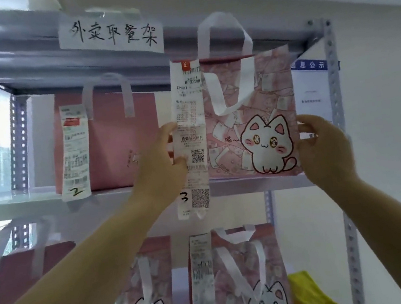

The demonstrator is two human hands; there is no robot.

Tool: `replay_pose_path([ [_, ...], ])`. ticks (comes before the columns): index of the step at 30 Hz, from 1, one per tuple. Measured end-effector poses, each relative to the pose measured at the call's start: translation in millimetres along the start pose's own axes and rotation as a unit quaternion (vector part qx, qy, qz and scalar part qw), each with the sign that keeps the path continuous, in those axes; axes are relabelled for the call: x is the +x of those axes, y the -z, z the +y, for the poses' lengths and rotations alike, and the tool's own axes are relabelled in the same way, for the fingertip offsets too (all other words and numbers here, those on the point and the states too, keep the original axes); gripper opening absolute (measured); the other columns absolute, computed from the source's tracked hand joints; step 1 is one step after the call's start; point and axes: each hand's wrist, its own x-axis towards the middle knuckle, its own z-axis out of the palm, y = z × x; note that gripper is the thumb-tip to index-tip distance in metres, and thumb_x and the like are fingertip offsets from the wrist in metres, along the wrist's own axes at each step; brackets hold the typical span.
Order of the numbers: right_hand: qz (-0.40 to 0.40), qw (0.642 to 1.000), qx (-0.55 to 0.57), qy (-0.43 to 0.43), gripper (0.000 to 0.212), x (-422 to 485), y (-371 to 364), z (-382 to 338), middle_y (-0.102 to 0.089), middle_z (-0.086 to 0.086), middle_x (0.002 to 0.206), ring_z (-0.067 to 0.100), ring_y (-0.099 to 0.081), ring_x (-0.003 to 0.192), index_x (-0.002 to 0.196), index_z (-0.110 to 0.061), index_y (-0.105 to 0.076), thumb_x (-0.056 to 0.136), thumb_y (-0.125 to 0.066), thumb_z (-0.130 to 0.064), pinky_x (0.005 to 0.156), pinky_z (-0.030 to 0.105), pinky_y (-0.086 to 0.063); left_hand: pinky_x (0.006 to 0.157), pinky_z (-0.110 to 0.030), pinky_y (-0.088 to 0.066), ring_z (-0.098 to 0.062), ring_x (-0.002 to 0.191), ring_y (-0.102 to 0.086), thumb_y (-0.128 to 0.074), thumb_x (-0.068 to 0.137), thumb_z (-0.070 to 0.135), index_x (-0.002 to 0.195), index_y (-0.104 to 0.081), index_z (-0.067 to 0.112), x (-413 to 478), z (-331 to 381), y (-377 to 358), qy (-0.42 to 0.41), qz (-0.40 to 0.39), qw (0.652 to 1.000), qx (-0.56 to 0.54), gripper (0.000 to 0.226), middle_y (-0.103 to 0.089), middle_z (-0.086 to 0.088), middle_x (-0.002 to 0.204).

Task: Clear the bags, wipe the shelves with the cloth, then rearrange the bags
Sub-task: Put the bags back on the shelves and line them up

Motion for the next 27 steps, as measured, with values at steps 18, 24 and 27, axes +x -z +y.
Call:
replay_pose_path([
  [18,-0.102,0.991,-0.026,-0.08,0.046,42,-74,49,-0.061,-0.001,0.122,0.021,-0.061,0.101,0.127,-0.02,-0.054,0.082,-0.065,-0.024,0.085,0.041,-0.051,0.061,-0.019,-0.045,-0.014,0.094,-0.059,-0.065,0.084,0.013,0.129,-0.042,0.033,55,-73,-47,0.055,-0.068,0.995,0.047,0.055,-0.053,0.01,0.115],
  [24,-0.042,0.999,-0.023,-0.016,0.041,40,-60,43,-0.059,0.0,0.121,0.018,-0.056,0.105,0.123,-0.018,-0.054,0.085,-0.065,-0.03,0.084,0.034,-0.045,0.081,-0.038,-0.049,-0.017,0.094,-0.056,-0.069,0.081,0.026,0.125,-0.048,0.033,46,-56,-32,0.048,0.016,0.995,0.088,0.049,-0.051,0.0,0.118],
  [27,-0.007,0.998,0.039,0.049,0.021,31,-53,25,-0.06,-0.006,0.105,0.011,-0.057,0.091,0.106,-0.022,-0.057,0.087,-0.064,-0.026,0.078,0.029,-0.049,0.076,-0.023,-0.042,-0.008,0.088,-0.054,-0.069,0.079,0.028,0.116,-0.053,0.029,30,-42,-18,0.006,0.058,0.991,0.117,0.04,-0.053,0.002,0.114],
])
